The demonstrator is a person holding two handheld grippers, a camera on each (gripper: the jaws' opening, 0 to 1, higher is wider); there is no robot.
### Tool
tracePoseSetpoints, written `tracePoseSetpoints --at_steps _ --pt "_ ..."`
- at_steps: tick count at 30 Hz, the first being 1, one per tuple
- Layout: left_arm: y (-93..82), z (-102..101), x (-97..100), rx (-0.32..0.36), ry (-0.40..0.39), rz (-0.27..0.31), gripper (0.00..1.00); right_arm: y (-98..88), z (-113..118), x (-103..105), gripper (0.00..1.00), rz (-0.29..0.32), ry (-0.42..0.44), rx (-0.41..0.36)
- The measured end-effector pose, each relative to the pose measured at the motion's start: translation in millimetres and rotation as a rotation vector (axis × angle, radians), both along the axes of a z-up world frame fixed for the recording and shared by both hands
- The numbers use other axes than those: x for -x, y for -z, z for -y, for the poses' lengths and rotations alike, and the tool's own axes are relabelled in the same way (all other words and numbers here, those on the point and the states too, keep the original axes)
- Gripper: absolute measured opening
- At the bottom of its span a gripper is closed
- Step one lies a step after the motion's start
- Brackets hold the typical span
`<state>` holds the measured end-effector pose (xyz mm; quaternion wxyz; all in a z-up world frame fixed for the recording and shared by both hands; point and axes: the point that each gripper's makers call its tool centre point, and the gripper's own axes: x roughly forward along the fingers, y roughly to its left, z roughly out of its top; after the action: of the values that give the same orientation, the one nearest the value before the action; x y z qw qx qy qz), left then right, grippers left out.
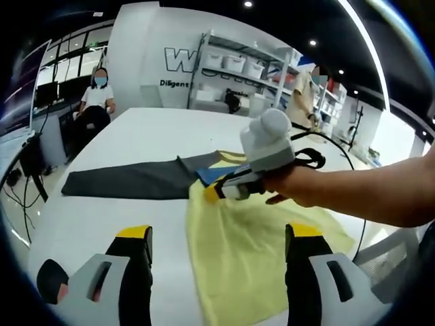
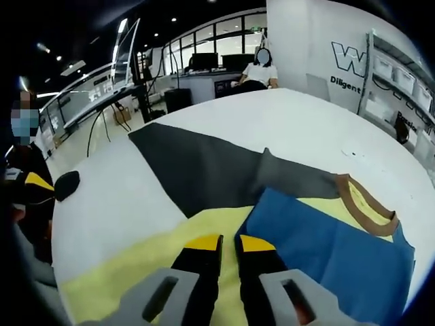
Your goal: Fold the garment on the visible template until the final outline fits inside the template.
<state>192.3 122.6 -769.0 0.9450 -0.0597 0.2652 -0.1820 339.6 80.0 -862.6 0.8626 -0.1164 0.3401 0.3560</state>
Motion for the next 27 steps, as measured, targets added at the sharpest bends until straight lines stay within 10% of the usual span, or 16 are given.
tracePoseSetpoints --at_steps 19,27 --pt "1.5 1.9 1.0 -0.009 0.012 -0.004 0.76 -11.0 22.9 -0.7 0.11 0.036 0.035 0.000" --pt "1.0 3.2 1.4 -0.010 0.015 -0.002 0.76 -21.2 47.6 -5.1 0.52 0.074 0.128 -0.047"
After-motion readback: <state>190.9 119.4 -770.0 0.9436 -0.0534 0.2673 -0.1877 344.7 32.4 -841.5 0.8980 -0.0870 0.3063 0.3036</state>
